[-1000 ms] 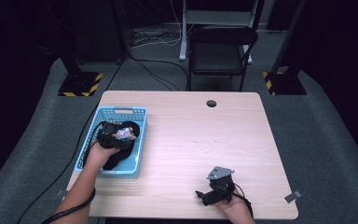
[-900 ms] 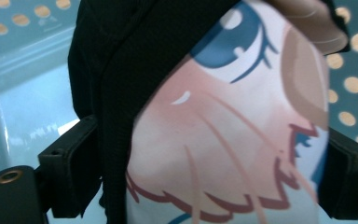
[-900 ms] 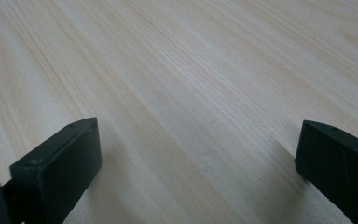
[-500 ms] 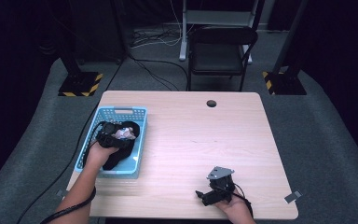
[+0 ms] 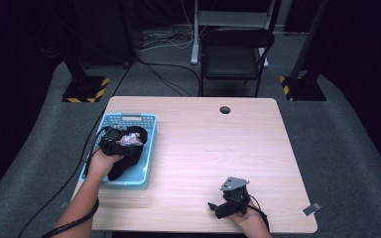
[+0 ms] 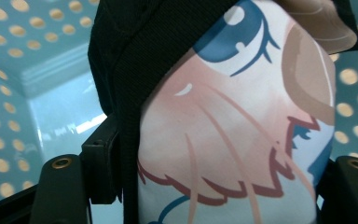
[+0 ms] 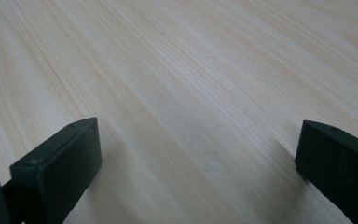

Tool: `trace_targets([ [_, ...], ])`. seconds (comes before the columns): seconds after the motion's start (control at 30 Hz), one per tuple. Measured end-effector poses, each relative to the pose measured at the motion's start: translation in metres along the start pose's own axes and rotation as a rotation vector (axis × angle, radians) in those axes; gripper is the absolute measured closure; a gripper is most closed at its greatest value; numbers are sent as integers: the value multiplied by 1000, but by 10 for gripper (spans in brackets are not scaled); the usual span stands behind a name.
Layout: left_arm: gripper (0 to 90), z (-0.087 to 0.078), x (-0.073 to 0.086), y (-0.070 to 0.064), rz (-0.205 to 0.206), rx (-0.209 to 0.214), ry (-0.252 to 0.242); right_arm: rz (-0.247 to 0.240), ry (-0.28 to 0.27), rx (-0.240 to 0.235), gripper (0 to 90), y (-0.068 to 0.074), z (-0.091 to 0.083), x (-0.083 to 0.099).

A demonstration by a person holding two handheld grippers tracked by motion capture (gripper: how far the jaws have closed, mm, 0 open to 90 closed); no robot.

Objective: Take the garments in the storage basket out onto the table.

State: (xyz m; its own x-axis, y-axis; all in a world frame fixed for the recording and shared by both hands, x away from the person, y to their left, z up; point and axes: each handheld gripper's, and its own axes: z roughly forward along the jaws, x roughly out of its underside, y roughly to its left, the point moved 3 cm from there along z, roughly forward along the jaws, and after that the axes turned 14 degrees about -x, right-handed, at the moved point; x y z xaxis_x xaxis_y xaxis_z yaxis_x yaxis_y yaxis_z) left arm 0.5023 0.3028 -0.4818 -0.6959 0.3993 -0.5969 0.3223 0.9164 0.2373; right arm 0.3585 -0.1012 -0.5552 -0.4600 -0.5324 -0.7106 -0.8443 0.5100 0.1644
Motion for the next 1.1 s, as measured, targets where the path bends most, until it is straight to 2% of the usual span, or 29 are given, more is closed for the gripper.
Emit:
trace_targets([
  [0.17, 296, -15, -6, 3, 13, -11, -26, 0, 0, 0, 0, 0, 0, 0],
  [0.37, 298, -31, -13, 1, 34, -10, -63, 0, 0, 0, 0, 0, 0, 0],
  [0.6, 301, -41, -17, -3, 58, -10, -83, 0, 0, 0, 0, 0, 0, 0],
  [0.97, 304, -51, -19, -2, 66, -17, -101, 0, 0, 0, 0, 0, 0, 0],
  [1.1, 306, -60, -20, -5, 76, -15, -124, 0, 0, 0, 0, 0, 0, 0],
])
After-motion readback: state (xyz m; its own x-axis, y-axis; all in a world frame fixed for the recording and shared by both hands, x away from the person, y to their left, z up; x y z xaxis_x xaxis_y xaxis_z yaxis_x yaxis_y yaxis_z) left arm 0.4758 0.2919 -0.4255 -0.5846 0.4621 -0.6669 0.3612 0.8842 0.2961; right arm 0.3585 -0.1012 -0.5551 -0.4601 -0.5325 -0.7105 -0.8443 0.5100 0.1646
